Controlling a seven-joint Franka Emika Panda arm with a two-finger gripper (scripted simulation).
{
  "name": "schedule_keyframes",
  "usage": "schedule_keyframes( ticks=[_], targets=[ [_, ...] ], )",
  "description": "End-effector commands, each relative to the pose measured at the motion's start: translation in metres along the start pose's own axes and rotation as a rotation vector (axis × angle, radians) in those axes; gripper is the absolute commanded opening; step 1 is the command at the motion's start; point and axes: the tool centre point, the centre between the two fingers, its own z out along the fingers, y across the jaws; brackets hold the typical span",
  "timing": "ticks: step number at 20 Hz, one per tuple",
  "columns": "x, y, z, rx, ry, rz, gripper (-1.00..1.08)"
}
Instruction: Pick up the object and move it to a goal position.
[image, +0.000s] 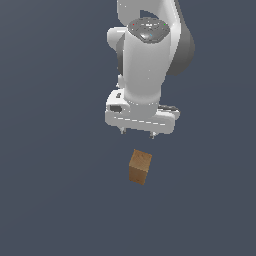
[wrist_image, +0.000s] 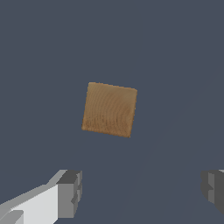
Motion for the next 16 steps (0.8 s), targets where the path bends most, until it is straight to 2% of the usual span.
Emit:
schedule_keyframes(
  ticks=[1,8,16],
  targets=[
    [0.014,-0.006,0.014,0.0,-0.002,0.041,1.0],
    [0.039,-0.018,0.045,0.0,-0.007,0.122,1.0],
    [0.05,-0.024,0.063,0.0,-0.01,0.163,1.0]
  ],
)
